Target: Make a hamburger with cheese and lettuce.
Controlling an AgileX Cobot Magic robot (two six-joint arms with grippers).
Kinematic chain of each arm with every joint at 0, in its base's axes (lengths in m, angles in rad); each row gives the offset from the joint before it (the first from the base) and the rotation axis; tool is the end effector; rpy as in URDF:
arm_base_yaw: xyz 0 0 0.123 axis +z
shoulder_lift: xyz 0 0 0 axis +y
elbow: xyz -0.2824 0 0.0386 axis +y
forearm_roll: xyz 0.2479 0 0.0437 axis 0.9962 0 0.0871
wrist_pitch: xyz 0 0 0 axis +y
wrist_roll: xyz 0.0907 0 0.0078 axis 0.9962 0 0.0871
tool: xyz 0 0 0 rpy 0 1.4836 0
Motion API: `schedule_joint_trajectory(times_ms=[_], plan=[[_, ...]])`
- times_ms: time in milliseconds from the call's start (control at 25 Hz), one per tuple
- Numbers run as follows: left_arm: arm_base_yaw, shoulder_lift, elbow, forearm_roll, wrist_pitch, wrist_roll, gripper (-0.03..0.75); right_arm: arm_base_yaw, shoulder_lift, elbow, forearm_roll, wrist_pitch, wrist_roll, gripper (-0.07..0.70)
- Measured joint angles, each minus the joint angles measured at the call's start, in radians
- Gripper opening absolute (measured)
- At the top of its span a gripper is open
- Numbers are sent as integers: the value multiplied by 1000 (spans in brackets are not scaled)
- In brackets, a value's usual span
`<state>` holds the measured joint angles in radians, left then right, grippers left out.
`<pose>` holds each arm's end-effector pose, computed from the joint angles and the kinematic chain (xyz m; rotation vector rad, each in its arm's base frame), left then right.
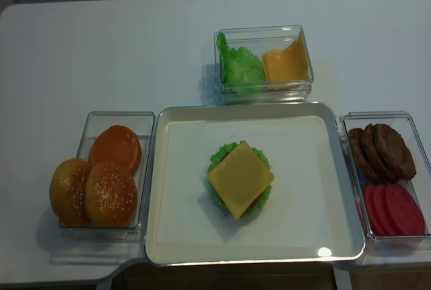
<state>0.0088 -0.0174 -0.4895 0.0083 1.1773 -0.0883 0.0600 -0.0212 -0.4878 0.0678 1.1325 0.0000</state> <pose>-0.0116 0.0006 0.2650 -0.1056 2.1516 -0.0360 -0.0102 0.0050 0.2681 -0.0697 2.1061 0.1179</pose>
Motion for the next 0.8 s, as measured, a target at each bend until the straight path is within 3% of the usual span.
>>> schedule_joint_trajectory(times_ms=[800], plan=[[0, 0, 0, 0, 0, 0, 370, 0, 0, 0, 15, -1, 21, 415]])
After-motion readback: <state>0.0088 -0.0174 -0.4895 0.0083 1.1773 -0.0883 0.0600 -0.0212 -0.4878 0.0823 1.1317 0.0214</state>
